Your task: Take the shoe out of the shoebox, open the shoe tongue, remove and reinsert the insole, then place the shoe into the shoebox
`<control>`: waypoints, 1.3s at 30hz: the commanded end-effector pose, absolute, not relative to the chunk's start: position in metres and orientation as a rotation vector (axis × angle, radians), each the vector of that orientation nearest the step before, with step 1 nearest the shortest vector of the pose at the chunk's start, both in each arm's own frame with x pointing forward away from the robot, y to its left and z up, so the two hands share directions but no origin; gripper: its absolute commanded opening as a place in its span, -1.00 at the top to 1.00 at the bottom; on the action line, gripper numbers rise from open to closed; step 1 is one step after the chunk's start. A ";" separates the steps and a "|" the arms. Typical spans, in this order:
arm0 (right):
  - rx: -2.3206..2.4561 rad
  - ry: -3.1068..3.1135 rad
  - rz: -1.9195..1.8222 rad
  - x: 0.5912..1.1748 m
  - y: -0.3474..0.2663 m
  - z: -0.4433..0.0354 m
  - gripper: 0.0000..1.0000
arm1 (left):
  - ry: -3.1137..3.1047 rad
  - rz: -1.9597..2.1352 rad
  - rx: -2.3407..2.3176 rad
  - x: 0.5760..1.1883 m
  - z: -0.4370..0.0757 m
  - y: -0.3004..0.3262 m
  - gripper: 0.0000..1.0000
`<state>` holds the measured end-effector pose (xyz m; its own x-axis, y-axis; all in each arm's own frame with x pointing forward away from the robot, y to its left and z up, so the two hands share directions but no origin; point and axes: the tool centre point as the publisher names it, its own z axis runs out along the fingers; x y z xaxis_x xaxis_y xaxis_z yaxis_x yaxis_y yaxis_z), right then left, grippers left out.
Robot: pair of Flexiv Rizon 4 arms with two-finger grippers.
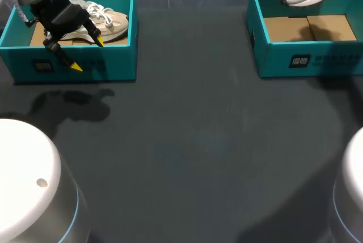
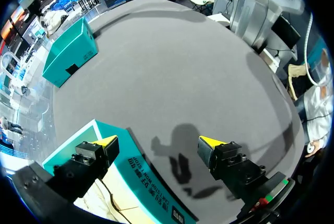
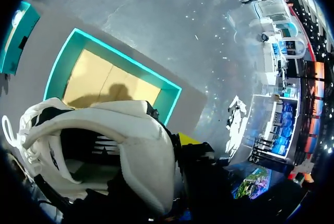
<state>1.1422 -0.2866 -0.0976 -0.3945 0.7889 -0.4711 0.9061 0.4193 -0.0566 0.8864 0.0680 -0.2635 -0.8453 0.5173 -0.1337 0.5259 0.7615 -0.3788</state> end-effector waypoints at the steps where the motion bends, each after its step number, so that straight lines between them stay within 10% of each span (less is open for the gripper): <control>1: 1.617 2.159 -0.309 1.121 -0.290 -0.116 1.00 | 2.929 -0.636 0.868 0.886 -0.263 0.068 -1.00; 39: 1.695 1.885 -0.088 1.100 -0.300 -0.178 1.00 | 2.929 -0.636 0.868 0.886 -0.263 0.068 -1.00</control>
